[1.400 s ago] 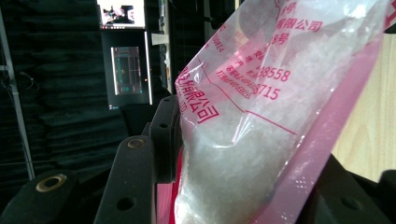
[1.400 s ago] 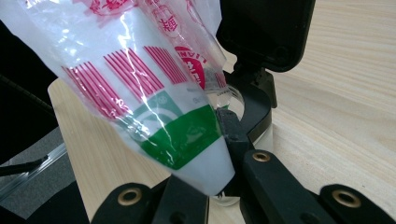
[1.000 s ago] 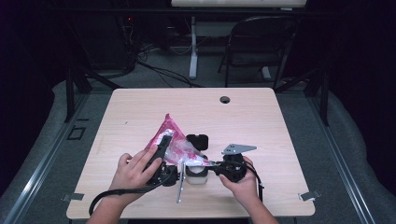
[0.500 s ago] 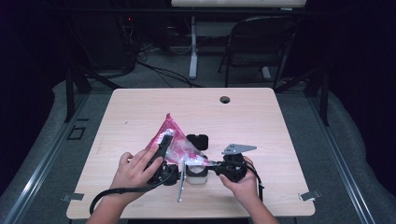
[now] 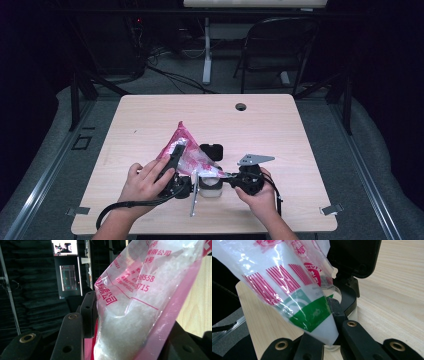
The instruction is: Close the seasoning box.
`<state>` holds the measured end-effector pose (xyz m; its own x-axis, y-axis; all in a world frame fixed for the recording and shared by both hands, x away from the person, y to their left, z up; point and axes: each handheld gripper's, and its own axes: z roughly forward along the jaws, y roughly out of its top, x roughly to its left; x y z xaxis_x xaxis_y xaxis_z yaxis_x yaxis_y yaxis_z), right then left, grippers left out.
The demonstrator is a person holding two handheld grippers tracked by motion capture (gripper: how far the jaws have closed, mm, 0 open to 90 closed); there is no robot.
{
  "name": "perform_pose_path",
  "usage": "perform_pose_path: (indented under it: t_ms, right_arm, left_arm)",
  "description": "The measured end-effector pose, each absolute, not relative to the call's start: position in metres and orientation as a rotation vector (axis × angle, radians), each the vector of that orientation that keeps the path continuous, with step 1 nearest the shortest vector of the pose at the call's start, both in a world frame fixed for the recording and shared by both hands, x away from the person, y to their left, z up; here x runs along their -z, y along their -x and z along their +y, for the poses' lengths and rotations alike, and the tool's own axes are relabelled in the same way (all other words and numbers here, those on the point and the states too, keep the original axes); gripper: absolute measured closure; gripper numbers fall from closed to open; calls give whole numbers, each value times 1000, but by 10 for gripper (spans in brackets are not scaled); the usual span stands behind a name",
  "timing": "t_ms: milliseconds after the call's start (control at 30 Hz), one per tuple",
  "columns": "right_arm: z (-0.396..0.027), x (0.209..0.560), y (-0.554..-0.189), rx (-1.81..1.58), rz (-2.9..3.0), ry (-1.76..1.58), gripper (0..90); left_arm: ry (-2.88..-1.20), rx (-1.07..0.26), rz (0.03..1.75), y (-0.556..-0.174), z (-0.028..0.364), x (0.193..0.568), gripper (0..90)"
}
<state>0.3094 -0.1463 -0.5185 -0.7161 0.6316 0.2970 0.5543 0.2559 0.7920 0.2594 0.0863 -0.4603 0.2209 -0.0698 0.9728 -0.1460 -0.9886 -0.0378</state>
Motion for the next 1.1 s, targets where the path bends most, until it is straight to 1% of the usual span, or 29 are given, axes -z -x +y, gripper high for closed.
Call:
perform_pose_path:
  t_ms: [567,900,1100]
  right_arm:
    - [-146,519,-310,-1475,2419,-1152,900]
    - [-145,518,-308,-1477,2406,-1146,900]
    - [-144,517,-307,-1469,2405,-1135,900]
  left_arm:
    - [-2399,-1911,-209,-259,86,460,598]
    - [-2408,-1859,-129,-259,93,468,603]
    - [-2387,-1862,-106,-259,95,470,607]
